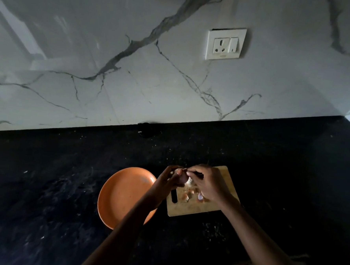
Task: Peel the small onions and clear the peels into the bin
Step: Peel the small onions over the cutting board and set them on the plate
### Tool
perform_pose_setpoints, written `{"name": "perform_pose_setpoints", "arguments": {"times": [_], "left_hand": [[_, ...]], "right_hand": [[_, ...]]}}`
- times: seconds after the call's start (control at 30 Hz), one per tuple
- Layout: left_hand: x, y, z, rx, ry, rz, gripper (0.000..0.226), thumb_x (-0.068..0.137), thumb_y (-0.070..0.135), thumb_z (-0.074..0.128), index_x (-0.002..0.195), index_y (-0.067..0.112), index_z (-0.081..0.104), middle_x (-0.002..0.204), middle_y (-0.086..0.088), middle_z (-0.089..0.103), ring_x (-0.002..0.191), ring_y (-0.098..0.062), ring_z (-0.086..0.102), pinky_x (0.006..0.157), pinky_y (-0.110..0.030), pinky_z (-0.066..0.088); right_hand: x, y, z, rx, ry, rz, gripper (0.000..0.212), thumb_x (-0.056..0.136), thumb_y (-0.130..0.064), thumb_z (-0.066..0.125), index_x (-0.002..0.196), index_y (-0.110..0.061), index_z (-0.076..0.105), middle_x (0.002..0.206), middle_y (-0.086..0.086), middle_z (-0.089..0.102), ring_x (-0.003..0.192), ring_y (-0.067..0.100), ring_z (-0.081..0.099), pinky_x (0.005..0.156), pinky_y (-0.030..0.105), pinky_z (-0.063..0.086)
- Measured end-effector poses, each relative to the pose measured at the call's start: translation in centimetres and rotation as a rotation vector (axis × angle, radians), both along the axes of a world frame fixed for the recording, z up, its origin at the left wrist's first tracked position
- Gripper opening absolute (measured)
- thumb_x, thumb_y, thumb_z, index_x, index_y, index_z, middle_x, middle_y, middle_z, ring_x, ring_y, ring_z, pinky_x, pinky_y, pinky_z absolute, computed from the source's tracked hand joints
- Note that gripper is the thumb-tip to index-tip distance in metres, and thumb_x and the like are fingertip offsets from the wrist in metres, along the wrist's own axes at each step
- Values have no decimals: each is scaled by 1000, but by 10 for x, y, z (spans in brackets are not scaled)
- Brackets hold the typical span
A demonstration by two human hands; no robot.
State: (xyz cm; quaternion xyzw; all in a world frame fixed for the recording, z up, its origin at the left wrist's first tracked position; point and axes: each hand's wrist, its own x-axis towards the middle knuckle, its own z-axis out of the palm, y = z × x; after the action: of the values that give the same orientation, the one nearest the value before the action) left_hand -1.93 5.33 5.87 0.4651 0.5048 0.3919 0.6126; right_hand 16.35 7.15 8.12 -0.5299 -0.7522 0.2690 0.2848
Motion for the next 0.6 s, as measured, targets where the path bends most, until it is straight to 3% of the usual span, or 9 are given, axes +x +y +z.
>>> {"name": "perform_pose_setpoints", "arguments": {"times": [0.13,0.27,0.37,0.5,0.6], "left_hand": [[0,-1,1,8,21,-9,32,105,17,44,131,-1,49,124,-20,60,106,-19,64,88,-30,57],[1,2,4,34,54,-13,30,105,11,44,129,-5,49,113,-15,60,94,-14,63,81,-23,55],[3,2,5,67,77,0,25,104,14,47,125,2,52,113,-15,61,91,-8,65,78,-22,55],[2,-2,6,86,92,33,38,100,34,53,127,7,54,113,-15,63,92,-9,66,67,-22,54],[-2,-4,9,80,52,6,31,102,24,50,130,10,53,116,-11,64,95,-8,66,62,-19,52]], "right_hand": [[-2,1,-1,16,-16,-2,13,93,-24,69,104,-20,75,98,-9,73,85,-3,64,72,12,51],[-6,3,-1,18,-19,-20,9,90,-20,72,99,-20,72,95,-9,70,84,0,64,71,17,53],[-12,4,1,13,-27,-58,9,88,-19,73,97,-20,71,94,-7,69,85,4,64,73,22,56],[-16,4,1,20,-1,-90,11,86,-16,75,96,-19,72,93,-8,70,85,4,65,74,20,56],[-14,5,2,-45,81,-157,11,86,-18,76,96,-20,74,90,-12,71,83,1,66,74,16,55]]}}
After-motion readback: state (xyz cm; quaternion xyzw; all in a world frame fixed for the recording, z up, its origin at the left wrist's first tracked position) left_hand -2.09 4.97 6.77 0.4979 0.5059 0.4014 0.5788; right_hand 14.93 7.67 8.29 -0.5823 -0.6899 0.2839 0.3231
